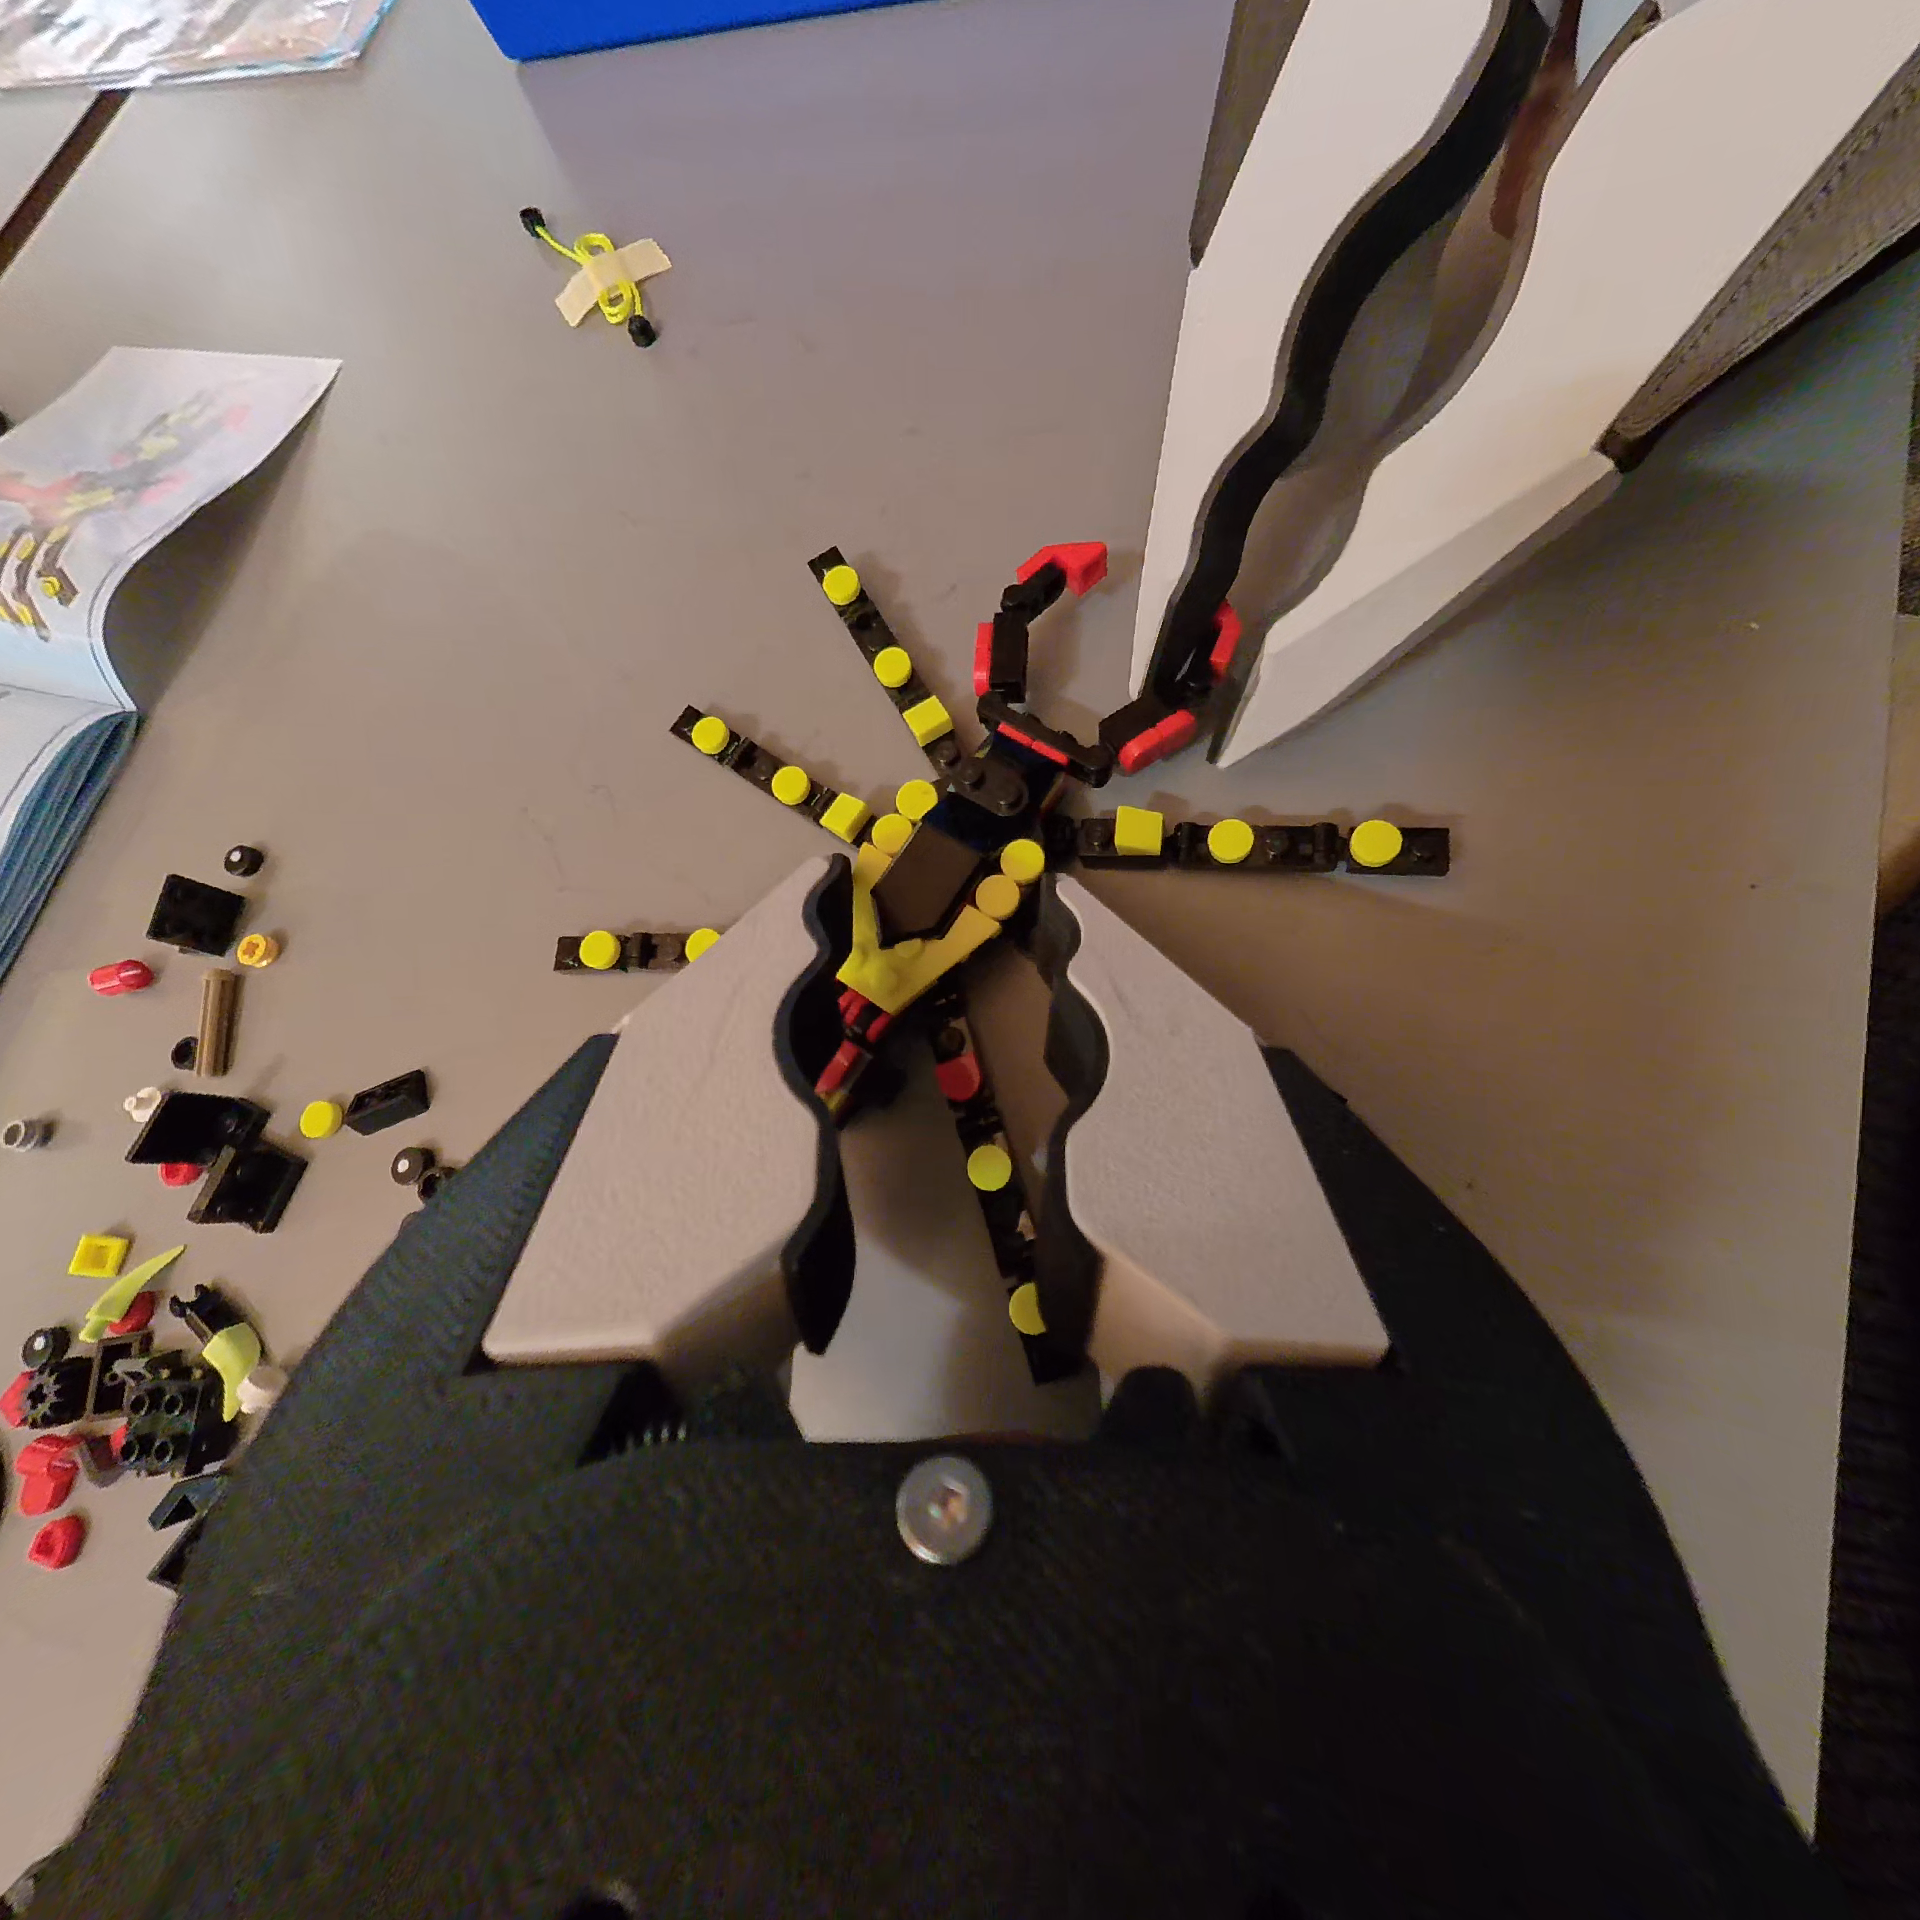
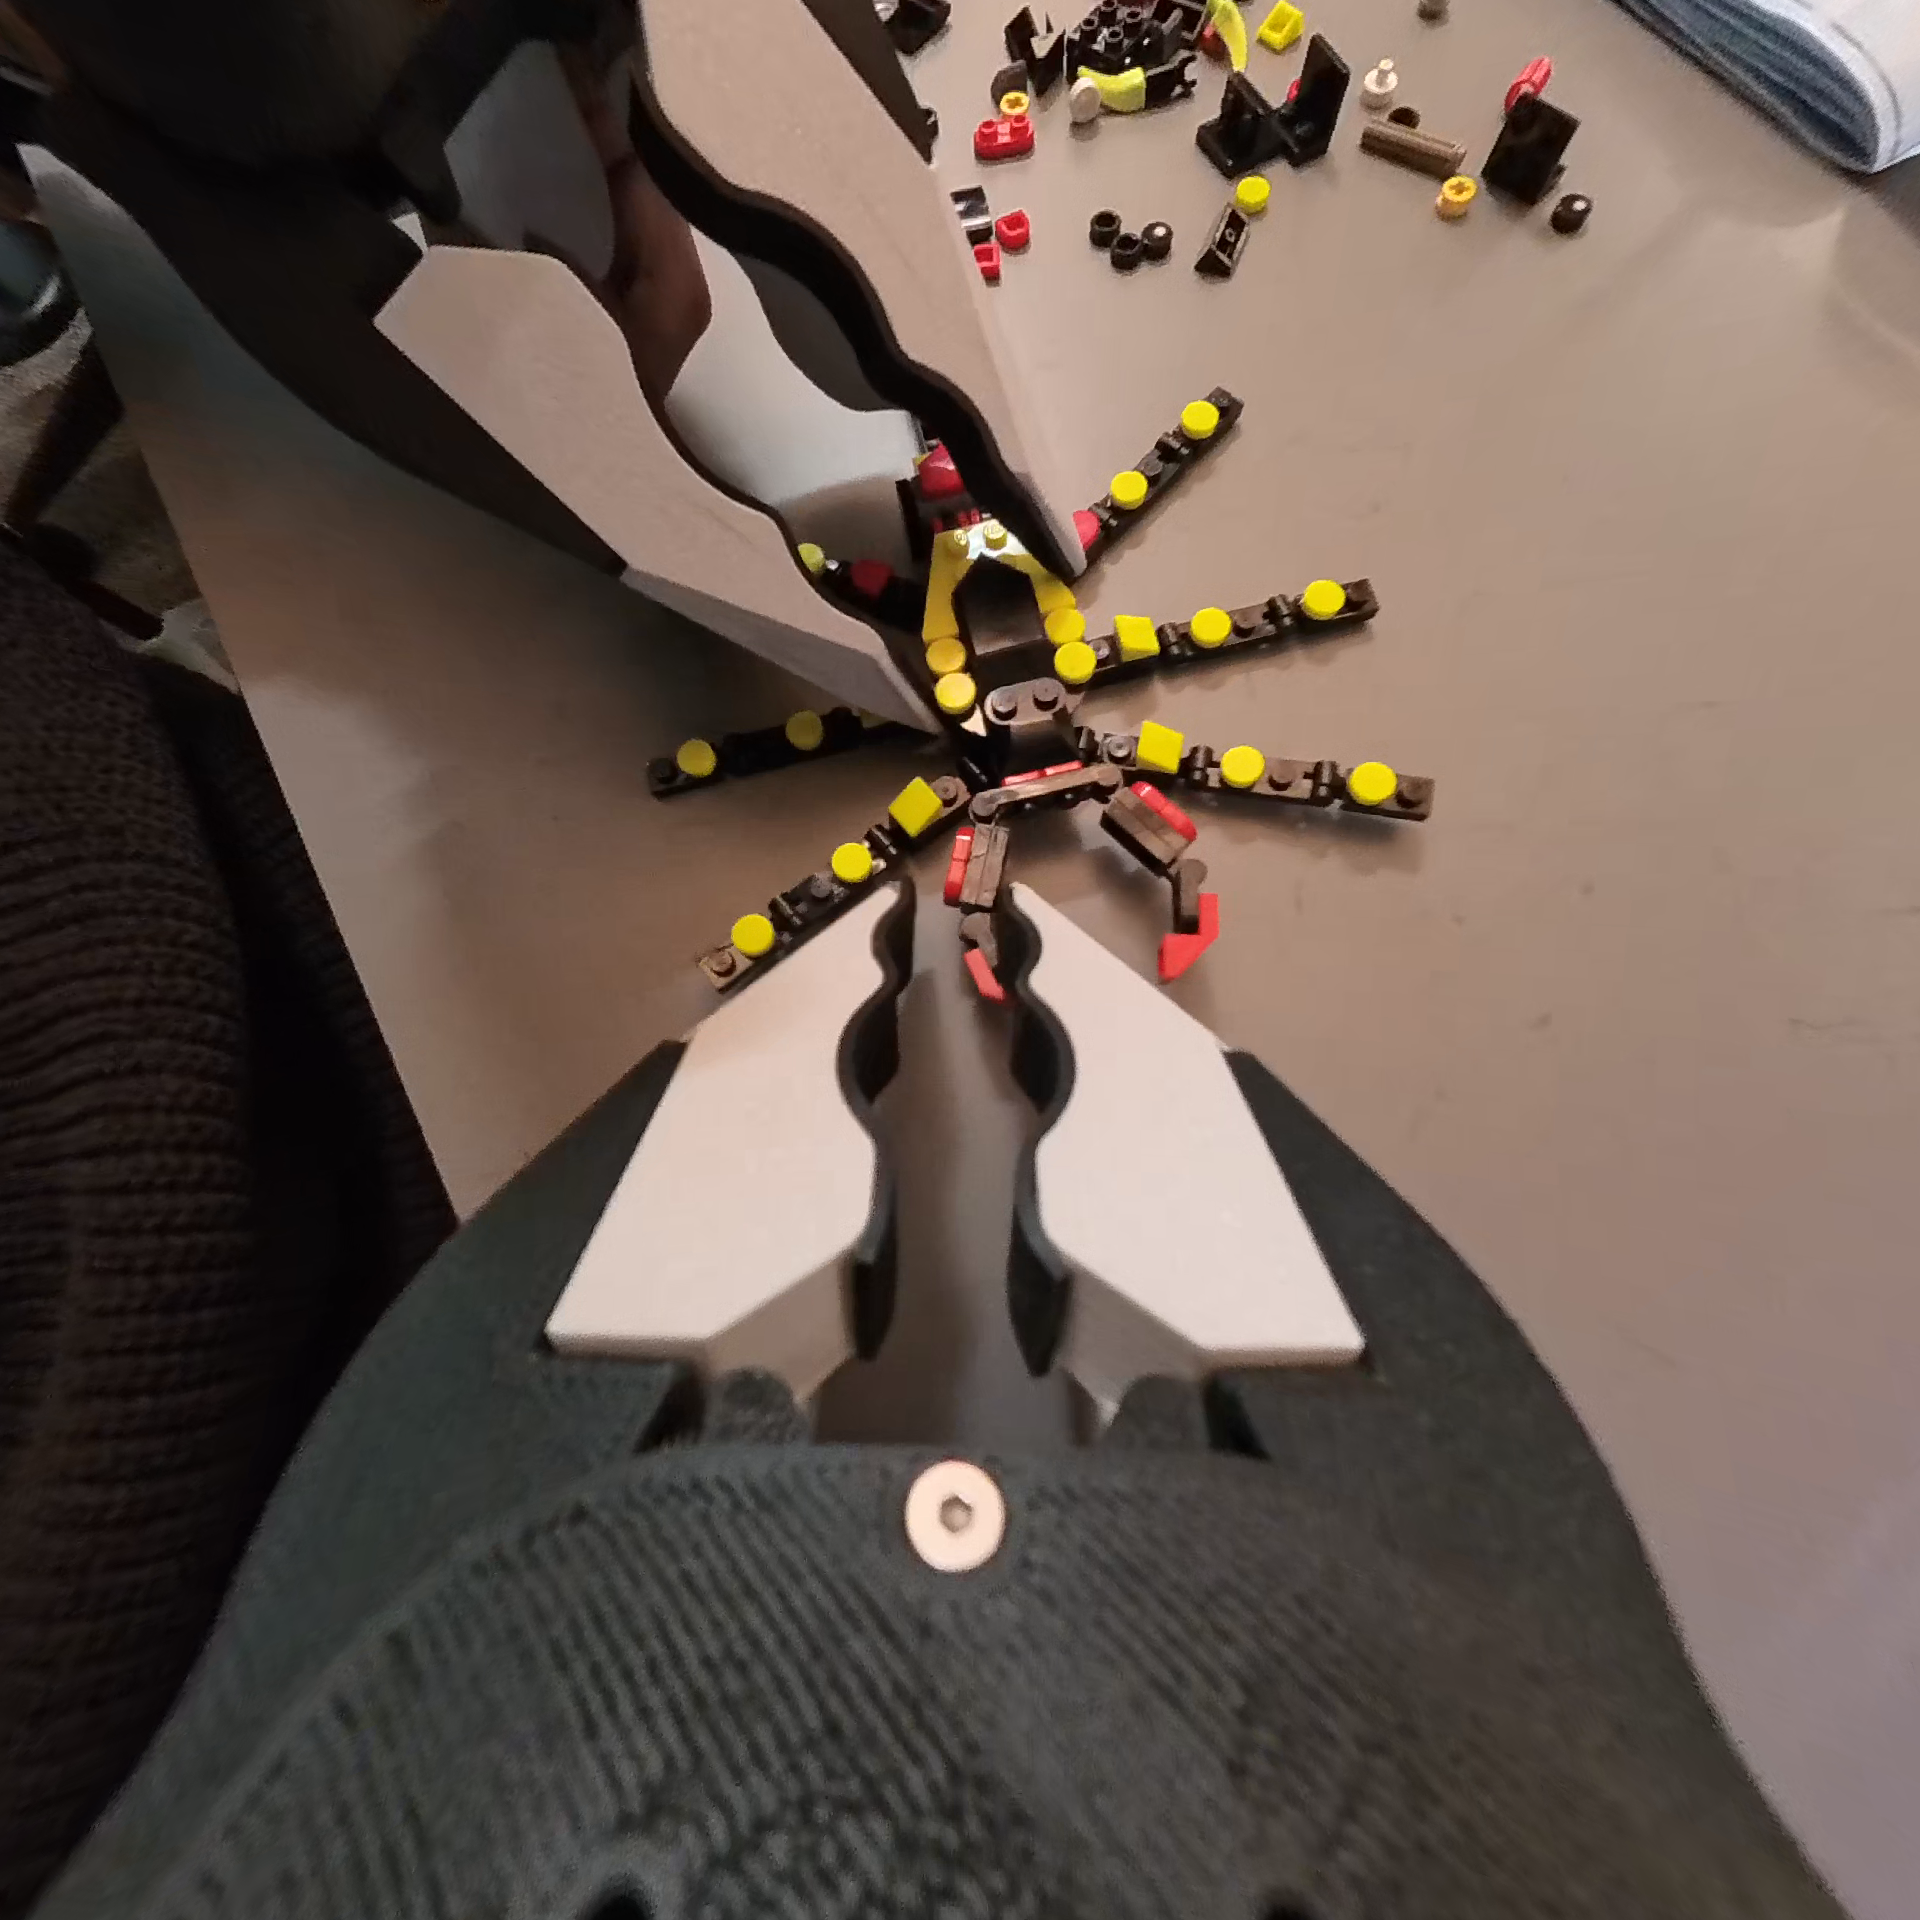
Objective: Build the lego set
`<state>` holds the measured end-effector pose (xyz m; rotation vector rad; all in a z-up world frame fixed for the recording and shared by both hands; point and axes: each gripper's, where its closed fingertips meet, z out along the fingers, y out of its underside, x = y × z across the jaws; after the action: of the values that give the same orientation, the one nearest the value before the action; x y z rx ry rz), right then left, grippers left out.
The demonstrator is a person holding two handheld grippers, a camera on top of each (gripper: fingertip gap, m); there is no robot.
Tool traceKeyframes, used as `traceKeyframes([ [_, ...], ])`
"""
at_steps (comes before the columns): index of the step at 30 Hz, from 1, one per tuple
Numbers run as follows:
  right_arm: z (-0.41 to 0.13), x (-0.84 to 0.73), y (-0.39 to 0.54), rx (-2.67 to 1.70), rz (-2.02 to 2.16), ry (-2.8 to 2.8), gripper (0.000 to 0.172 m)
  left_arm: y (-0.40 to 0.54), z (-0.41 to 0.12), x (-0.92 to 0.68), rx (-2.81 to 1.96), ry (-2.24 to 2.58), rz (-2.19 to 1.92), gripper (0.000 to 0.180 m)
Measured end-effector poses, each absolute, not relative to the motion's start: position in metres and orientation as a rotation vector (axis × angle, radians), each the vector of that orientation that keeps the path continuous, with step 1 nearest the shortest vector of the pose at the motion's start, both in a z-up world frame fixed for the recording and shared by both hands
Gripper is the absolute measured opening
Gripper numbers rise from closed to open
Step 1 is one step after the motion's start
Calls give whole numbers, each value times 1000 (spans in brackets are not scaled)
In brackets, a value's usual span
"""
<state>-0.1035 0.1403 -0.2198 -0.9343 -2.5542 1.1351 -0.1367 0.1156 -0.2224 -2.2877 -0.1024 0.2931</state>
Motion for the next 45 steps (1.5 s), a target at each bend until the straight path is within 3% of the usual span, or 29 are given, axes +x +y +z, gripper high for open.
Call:
traceKeyframes([
  [16,-197,-125,175,-1023,1244,-2384,20,116,-222,-136,-2276,-90,282,34],
  [45,-219,-99,159,-884,1200,-2591,11,116,-221,-136,-2275,-90,284,34],
])
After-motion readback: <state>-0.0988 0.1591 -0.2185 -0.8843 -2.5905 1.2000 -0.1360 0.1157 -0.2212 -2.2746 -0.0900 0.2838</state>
